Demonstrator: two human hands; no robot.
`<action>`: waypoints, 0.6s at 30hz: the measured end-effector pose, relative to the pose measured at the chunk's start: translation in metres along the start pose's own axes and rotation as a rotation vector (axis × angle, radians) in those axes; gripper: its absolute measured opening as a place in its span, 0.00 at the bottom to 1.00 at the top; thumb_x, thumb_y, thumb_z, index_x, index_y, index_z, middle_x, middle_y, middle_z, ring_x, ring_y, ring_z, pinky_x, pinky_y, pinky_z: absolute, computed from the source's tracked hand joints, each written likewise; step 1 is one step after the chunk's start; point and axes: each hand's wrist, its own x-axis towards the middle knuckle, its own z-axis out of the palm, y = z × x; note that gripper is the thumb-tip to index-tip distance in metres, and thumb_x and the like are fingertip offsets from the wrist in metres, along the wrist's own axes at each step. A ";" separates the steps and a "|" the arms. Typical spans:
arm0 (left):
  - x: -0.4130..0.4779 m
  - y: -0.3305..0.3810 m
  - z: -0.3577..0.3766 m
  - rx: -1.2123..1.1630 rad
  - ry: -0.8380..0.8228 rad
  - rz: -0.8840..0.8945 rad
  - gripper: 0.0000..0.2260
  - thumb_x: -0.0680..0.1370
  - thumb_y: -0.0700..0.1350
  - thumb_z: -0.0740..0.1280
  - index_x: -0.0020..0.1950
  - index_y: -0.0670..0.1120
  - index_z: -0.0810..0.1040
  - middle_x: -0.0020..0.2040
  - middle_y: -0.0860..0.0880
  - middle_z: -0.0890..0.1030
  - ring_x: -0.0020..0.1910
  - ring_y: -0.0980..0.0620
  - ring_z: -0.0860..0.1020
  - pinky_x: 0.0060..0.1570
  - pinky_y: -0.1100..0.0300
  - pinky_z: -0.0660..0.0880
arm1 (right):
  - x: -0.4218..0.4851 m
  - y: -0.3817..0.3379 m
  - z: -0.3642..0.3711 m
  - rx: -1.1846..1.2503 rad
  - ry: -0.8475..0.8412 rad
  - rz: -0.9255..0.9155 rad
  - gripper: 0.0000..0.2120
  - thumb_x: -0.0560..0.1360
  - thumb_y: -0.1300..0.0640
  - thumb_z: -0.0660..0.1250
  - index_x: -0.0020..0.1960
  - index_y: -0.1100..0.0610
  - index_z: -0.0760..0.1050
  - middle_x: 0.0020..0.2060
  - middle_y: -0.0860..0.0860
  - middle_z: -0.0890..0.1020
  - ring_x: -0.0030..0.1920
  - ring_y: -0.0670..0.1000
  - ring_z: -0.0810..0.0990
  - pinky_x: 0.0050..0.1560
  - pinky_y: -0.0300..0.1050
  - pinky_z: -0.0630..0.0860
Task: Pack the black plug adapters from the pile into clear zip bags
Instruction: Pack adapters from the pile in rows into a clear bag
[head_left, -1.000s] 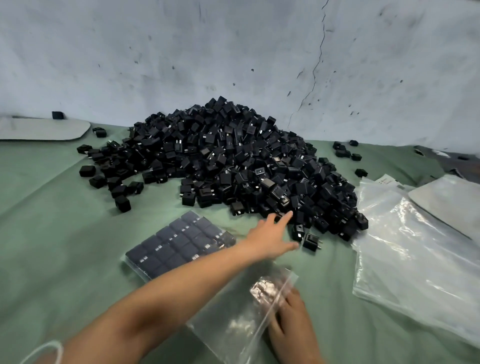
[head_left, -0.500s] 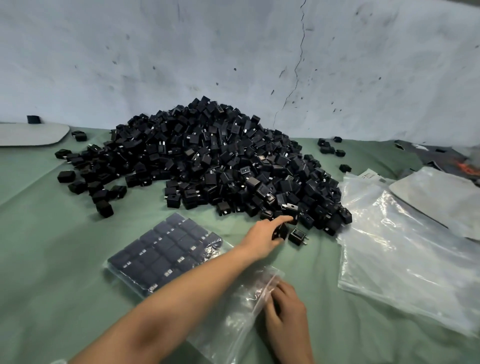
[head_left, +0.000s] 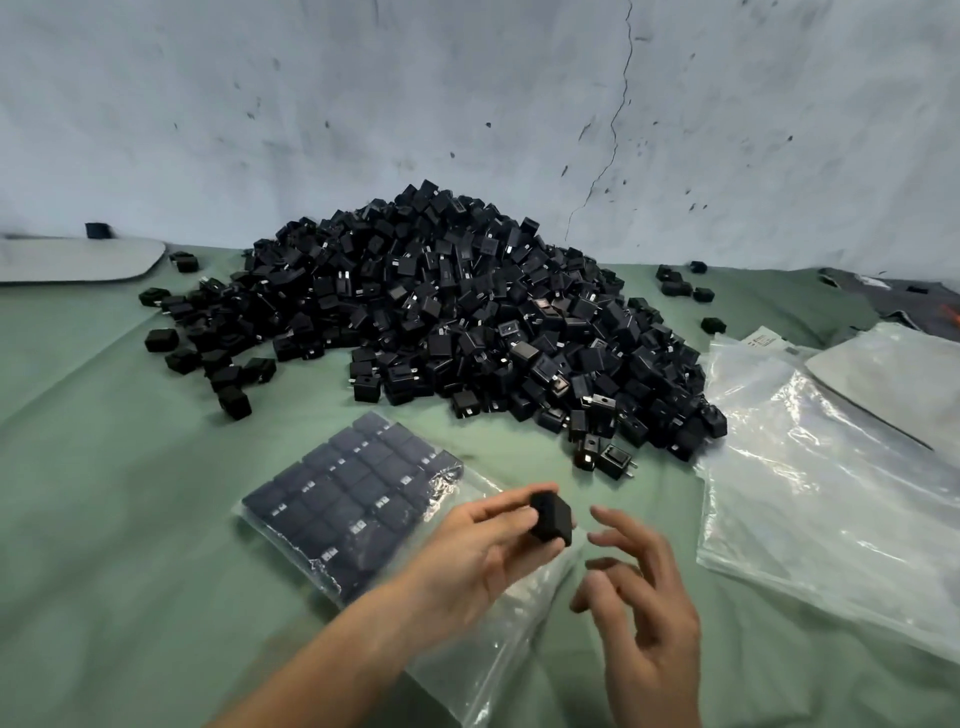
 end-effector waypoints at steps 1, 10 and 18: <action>-0.010 0.000 -0.001 -0.042 -0.007 0.002 0.15 0.72 0.34 0.66 0.57 0.35 0.81 0.55 0.35 0.81 0.51 0.44 0.83 0.43 0.59 0.81 | 0.001 -0.010 0.001 -0.024 -0.071 -0.070 0.13 0.72 0.59 0.64 0.30 0.57 0.79 0.56 0.53 0.80 0.52 0.52 0.79 0.47 0.39 0.75; -0.032 -0.013 -0.004 0.237 0.187 0.124 0.21 0.65 0.54 0.72 0.53 0.43 0.81 0.47 0.46 0.84 0.42 0.54 0.81 0.37 0.62 0.75 | -0.008 -0.027 0.015 0.168 -0.248 0.142 0.10 0.76 0.63 0.66 0.51 0.55 0.84 0.59 0.49 0.81 0.61 0.49 0.78 0.59 0.45 0.76; -0.036 -0.016 -0.012 0.052 0.168 0.084 0.18 0.70 0.38 0.69 0.57 0.32 0.77 0.48 0.38 0.83 0.45 0.48 0.83 0.41 0.61 0.80 | -0.010 -0.025 0.007 0.318 -0.127 0.400 0.13 0.72 0.62 0.65 0.49 0.51 0.85 0.57 0.46 0.81 0.61 0.46 0.77 0.57 0.37 0.75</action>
